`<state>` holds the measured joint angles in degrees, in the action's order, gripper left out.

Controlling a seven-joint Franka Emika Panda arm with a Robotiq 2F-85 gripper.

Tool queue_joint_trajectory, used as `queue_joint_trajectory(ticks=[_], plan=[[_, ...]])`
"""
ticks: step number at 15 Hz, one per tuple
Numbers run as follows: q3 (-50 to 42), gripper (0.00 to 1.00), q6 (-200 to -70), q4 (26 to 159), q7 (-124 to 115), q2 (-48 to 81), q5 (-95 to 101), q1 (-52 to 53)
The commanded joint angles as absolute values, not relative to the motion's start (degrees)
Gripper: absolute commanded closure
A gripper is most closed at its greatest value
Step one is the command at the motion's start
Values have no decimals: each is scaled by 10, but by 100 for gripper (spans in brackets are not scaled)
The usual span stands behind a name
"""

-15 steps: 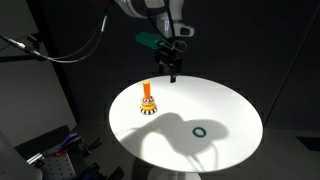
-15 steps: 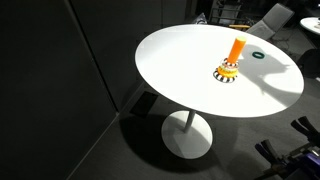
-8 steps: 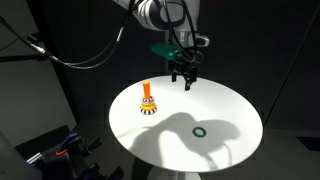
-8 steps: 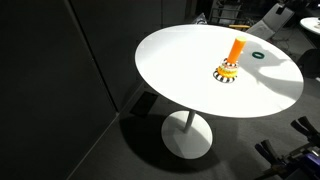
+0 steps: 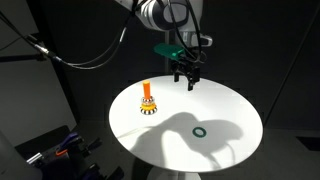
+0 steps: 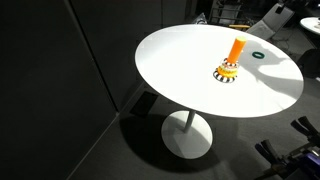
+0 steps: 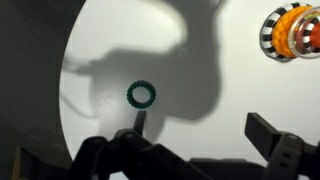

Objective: Place the dark green ring on the stack

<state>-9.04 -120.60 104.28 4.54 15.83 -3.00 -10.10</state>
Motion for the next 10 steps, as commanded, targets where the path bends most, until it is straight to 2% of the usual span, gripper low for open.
queue_joint_trajectory(ticks=[1,10], plan=[[-87,0,-1204,1041,45,159,-29,-105],[-89,0,-1222,1016,32,202,-30,-107]])
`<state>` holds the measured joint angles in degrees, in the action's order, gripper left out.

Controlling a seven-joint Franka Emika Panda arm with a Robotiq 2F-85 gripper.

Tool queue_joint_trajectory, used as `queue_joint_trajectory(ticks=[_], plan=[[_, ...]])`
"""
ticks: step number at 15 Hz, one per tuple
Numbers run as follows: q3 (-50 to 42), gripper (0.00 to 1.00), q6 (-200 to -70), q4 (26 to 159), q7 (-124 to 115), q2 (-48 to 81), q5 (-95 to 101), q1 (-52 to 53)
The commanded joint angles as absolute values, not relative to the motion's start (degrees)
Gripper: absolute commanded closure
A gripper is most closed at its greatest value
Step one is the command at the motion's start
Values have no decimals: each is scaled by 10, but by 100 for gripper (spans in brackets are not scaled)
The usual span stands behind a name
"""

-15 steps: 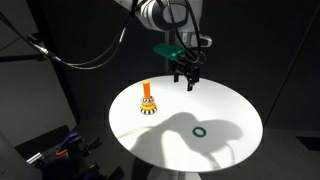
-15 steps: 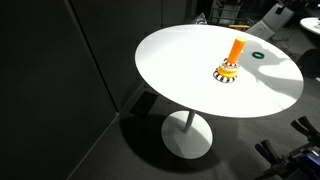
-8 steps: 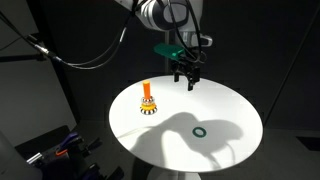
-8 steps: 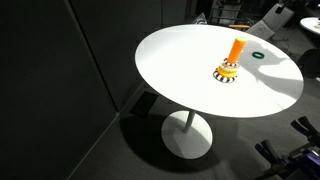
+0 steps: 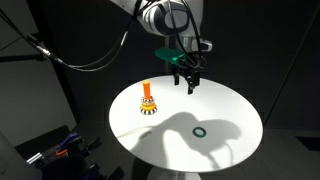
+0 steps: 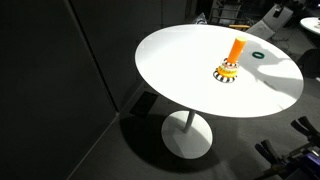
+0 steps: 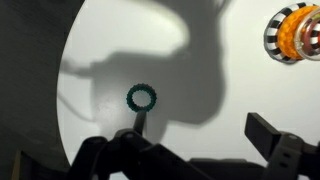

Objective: Place the dark green ring on the stack

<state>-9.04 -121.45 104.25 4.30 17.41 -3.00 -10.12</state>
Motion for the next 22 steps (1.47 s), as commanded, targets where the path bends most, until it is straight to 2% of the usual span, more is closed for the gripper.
queue_joint_trajectory(ticks=[1,11,22], plan=[[-89,0,-1229,1010,28,214,-29,-107],[-102,0,-1297,932,-1,350,-4,-110],[-107,0,-1275,851,8,449,5,-135]])
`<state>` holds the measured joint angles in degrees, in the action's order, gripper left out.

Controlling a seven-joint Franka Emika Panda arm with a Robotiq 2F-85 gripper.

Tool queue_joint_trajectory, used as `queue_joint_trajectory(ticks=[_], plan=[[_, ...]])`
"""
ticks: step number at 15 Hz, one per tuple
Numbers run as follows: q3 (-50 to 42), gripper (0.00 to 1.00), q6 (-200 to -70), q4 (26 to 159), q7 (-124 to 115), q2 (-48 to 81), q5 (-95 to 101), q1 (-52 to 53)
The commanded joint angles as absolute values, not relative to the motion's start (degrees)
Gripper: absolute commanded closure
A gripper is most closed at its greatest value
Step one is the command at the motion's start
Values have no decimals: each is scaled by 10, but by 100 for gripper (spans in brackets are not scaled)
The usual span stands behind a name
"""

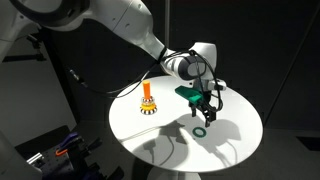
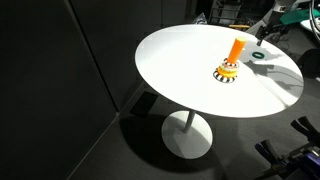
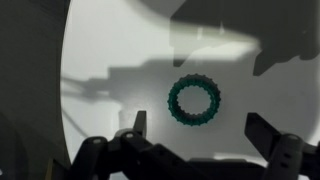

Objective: Place the dark green ring on the stack

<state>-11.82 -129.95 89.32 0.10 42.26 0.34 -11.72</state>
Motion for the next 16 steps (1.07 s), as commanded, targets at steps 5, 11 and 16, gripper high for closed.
queue_joint_trajectory(ticks=[5,11,16], plan=[[-86,0,-1266,832,29,472,-9,-155],[-72,0,-1284,828,50,485,-11,-165],[-73,0,-1307,833,54,495,-7,-162]])
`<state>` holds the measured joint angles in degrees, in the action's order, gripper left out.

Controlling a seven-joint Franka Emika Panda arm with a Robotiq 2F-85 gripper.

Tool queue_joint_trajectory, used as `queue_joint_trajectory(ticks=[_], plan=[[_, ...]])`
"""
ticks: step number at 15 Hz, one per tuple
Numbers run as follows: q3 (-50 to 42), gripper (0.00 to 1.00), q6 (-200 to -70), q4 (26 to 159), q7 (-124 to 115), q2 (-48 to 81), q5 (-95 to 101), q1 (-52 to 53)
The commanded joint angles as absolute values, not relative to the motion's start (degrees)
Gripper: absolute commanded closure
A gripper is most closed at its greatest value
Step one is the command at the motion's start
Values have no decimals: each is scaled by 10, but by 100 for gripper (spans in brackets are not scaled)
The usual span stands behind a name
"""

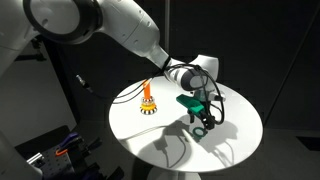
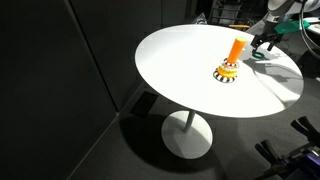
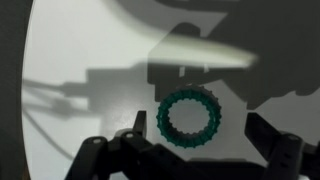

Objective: Place the dark green ring on the stack

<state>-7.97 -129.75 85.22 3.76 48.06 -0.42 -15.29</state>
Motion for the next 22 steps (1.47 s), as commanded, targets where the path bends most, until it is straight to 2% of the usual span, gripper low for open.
queue_joint_trajectory(ticks=[1,14,15,16,19,22], plan=[[-73,0,-1314,834,54,497,-6,-162],[-70,0,-1356,831,66,520,-8,-169],[-70,25,-1358,831,65,521,-9,-169],[-71,25,-1358,831,64,521,-9,-169],[-74,51,-1353,828,51,519,-7,-163],[-80,55,-1343,833,38,503,-5,-157]])
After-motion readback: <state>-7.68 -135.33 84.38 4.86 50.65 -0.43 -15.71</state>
